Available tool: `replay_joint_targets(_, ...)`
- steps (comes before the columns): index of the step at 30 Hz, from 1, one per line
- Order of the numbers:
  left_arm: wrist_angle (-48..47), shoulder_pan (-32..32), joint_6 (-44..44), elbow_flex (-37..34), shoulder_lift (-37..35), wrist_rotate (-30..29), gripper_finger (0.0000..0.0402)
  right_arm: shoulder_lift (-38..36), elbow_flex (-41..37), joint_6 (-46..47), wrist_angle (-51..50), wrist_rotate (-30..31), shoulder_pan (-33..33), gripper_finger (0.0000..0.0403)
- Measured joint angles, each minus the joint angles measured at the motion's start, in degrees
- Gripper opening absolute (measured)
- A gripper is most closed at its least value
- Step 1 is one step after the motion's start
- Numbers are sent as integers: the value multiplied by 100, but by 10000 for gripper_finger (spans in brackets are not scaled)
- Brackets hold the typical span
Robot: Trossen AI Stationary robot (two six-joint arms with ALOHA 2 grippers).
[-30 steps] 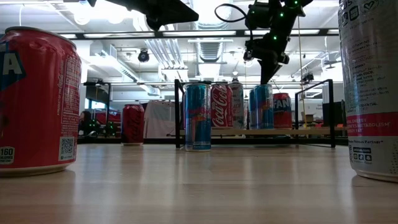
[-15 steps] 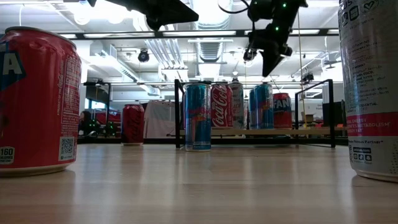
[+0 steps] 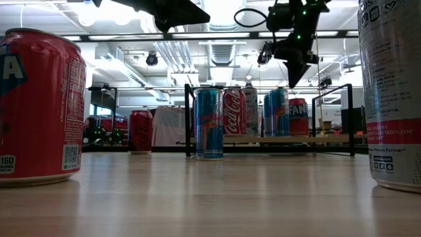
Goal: Place canned beverage on shelf
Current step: Put the white and blue soda can on the shelf, then put the red soda can on the shelf
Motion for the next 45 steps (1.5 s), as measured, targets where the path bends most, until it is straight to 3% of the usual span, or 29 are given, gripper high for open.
replay_joint_targets(34, -4, 2, 0, 0, 0, 0, 0, -228, -126, 152, 407, -5, 18, 12)
replay_joint_targets(45, 13, 0, -89, 0, 0, 2, 0, -1001, -179, 521, 446, -4, 768, 12)
